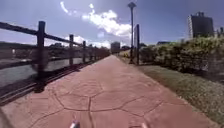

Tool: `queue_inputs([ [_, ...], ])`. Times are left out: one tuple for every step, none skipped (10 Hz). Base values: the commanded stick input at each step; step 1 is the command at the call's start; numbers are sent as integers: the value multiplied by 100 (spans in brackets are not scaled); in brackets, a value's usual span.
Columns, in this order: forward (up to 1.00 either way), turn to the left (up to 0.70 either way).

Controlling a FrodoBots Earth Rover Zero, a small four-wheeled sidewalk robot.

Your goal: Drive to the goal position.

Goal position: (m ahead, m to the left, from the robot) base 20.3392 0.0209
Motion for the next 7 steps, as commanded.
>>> queue_inputs([
  [85,0],
  [85,0],
  [85,0],
  [85,0],
  [85,0],
  [85,-10],
  [85,-34],
])
